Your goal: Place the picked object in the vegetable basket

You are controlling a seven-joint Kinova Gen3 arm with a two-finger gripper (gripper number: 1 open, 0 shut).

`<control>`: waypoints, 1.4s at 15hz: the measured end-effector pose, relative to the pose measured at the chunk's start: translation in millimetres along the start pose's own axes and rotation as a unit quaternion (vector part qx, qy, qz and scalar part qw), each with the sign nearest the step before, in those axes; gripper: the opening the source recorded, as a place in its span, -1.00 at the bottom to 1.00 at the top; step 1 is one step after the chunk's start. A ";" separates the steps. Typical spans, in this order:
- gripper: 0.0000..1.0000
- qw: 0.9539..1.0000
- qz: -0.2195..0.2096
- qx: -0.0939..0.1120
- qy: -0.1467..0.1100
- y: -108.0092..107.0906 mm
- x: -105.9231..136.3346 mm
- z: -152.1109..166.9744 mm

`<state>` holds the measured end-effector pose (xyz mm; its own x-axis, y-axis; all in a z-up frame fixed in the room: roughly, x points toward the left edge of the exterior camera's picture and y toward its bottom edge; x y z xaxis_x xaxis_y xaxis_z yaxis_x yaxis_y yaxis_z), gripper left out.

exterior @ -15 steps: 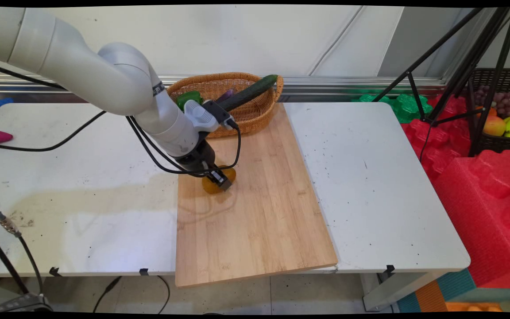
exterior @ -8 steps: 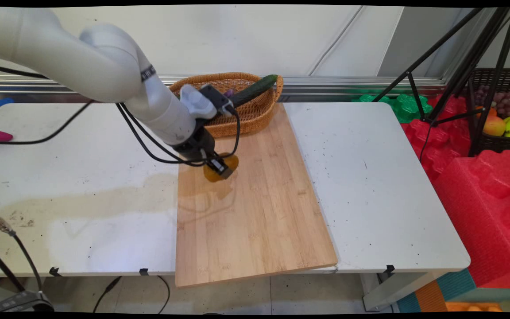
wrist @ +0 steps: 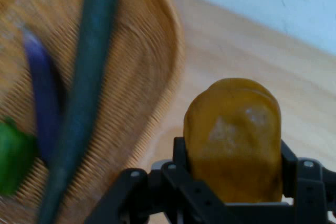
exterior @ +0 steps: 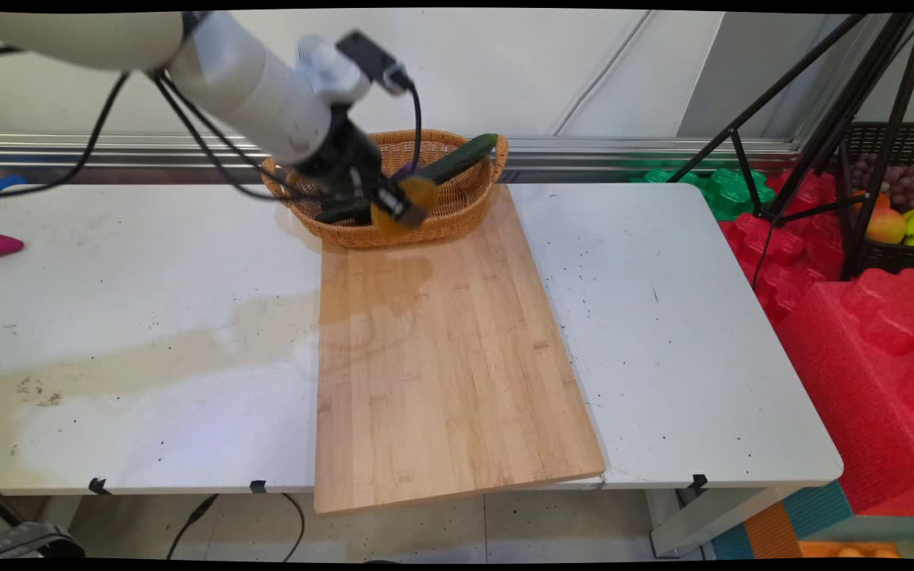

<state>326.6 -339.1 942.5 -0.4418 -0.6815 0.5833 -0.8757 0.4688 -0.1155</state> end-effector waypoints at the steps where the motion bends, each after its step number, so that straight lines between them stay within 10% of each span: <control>1: -1.00 1.000 0.001 0.005 0.008 -4.7 6.1 -4.0; 9: -1.00 0.997 0.003 0.052 0.051 -56.8 62.3 12.8; 21: -1.00 0.996 0.029 0.080 0.012 -127.5 86.1 118.7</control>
<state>377.0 -524.3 912.0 -0.4904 -0.6412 0.5902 -0.8690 0.4107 -0.2759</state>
